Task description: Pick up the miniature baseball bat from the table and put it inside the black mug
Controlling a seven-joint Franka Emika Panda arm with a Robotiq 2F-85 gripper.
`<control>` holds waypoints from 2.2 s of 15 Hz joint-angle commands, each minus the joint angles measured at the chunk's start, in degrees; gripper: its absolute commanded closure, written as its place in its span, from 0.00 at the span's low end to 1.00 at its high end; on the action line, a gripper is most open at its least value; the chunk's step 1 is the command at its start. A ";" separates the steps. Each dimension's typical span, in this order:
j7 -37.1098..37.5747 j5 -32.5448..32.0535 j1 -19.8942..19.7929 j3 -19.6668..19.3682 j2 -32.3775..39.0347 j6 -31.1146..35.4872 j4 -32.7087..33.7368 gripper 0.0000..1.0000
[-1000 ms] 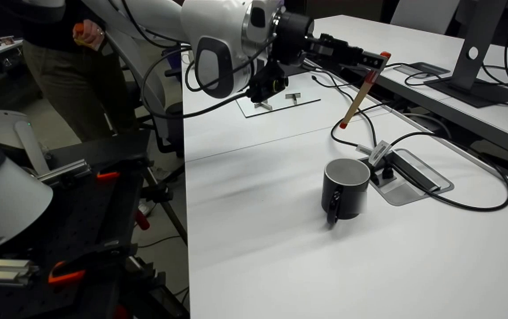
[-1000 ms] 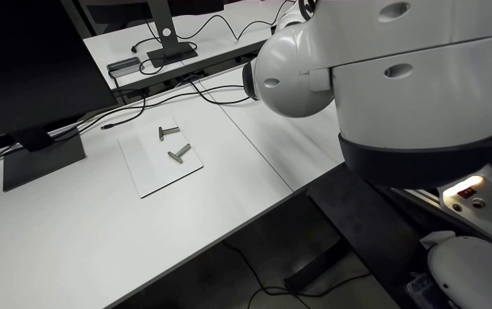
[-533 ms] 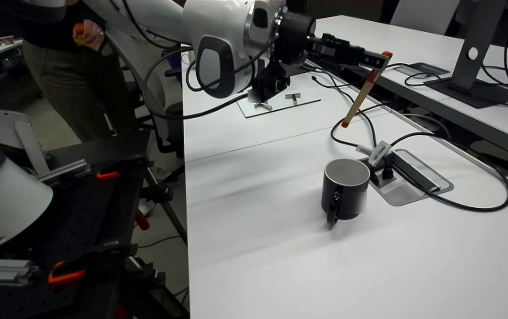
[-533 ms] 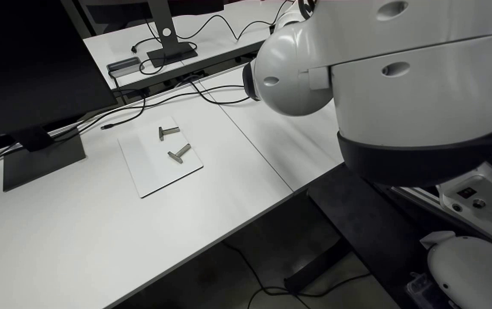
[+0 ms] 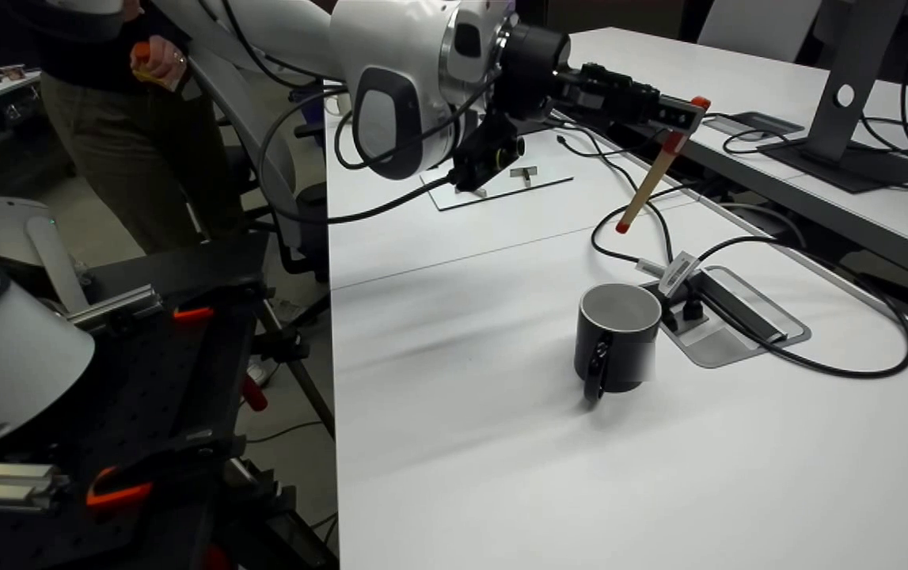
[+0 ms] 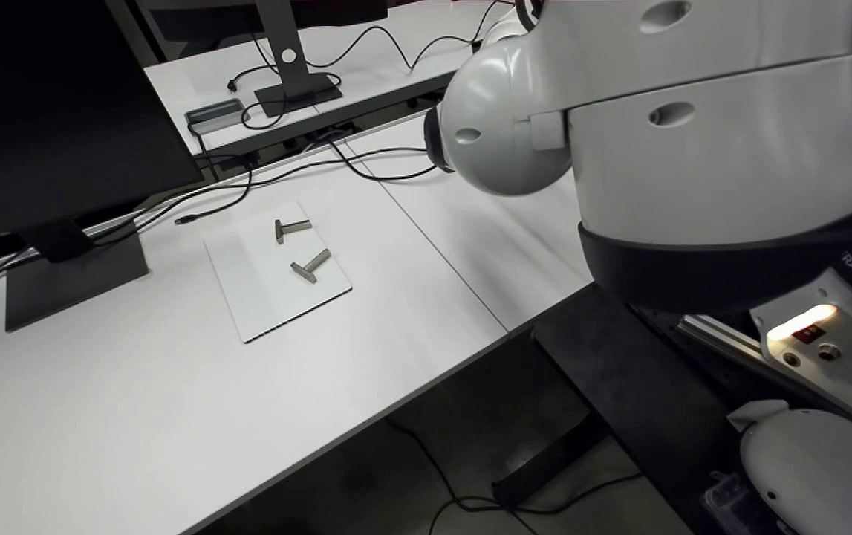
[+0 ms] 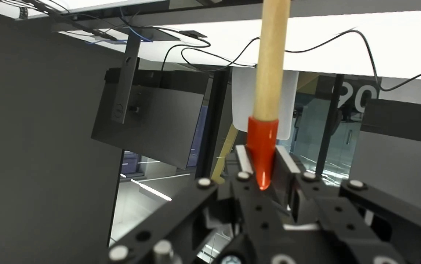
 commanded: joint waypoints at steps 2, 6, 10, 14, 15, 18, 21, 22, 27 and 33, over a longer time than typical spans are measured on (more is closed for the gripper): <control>1.10 -0.47 -1.44 0.55 0.14 0.56 -0.01 0.93; 1.08 -0.49 -2.24 1.31 0.14 0.56 0.23 0.93; 1.12 -0.57 -2.82 2.20 0.13 0.57 0.62 0.93; 0.86 -0.81 -3.38 3.00 0.13 0.60 1.18 0.76; 0.88 -0.65 -3.57 3.20 0.12 0.61 1.33 0.45; 0.87 -0.60 -4.13 3.71 0.10 0.60 1.73 0.33; 0.85 -0.53 -4.46 3.84 0.11 0.61 2.01 0.14; 0.88 -0.46 -4.48 3.84 0.12 0.61 2.01 0.06; 0.91 -0.33 -4.27 3.83 0.12 0.60 1.73 0.00; -0.16 -3.13 -3.21 3.10 -0.91 -0.85 -0.17 0.00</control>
